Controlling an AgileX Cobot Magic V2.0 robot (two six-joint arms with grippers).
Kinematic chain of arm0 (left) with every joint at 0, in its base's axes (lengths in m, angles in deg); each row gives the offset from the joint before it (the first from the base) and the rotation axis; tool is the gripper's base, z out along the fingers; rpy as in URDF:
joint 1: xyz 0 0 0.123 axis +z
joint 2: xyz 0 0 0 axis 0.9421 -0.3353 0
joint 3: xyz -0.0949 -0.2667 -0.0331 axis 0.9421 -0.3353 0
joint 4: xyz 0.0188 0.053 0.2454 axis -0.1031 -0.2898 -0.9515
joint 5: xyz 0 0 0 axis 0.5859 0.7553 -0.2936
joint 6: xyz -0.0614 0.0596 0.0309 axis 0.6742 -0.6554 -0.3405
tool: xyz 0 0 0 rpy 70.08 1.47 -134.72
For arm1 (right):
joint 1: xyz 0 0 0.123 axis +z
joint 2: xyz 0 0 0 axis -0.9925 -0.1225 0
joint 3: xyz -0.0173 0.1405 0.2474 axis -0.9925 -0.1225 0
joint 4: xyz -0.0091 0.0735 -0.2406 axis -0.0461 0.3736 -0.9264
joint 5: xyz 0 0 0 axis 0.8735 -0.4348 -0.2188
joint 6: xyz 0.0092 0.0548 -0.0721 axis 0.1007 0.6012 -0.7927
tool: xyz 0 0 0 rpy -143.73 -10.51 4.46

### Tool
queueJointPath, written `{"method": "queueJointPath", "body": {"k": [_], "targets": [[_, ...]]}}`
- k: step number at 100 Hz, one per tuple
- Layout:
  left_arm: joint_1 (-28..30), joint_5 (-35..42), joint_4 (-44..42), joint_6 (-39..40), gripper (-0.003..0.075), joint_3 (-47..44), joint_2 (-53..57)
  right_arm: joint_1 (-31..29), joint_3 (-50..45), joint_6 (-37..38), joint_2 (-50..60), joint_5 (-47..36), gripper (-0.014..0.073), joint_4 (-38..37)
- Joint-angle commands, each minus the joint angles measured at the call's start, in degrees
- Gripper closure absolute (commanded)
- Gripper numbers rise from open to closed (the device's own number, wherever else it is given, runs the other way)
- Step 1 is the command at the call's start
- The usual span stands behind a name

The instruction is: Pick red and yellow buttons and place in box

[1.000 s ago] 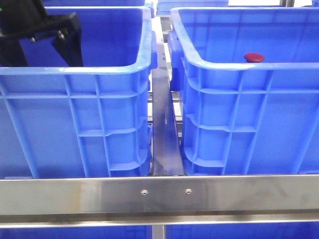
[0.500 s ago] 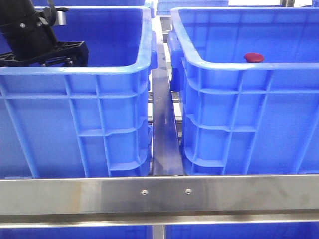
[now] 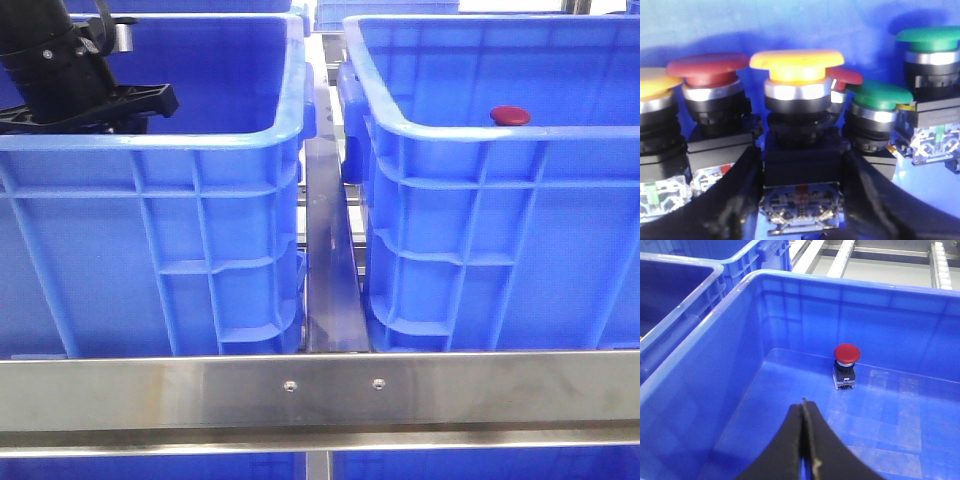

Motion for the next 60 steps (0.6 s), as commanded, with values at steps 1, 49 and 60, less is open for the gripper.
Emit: {"method": "queueJointPath", "body": {"k": [1, 49, 60], "targets": [[0.1, 2.2, 1.1, 0.0, 0.0740, 1.9, 4.6, -0.3, 1.6, -0.7, 0.4, -0.3, 0.0662, 0.7], [-1.0, 0.0, 21.0, -22.0, 0.0740, 1.9, 18.7, -0.3, 1.6, -0.7, 0.4, -0.2, 0.0662, 0.7], [-4.1, -0.8, 22.4, -24.8, 0.0740, 1.9, 19.7, -0.3, 1.6, -0.7, 0.4, 0.0, 0.0662, 0.7]]}}
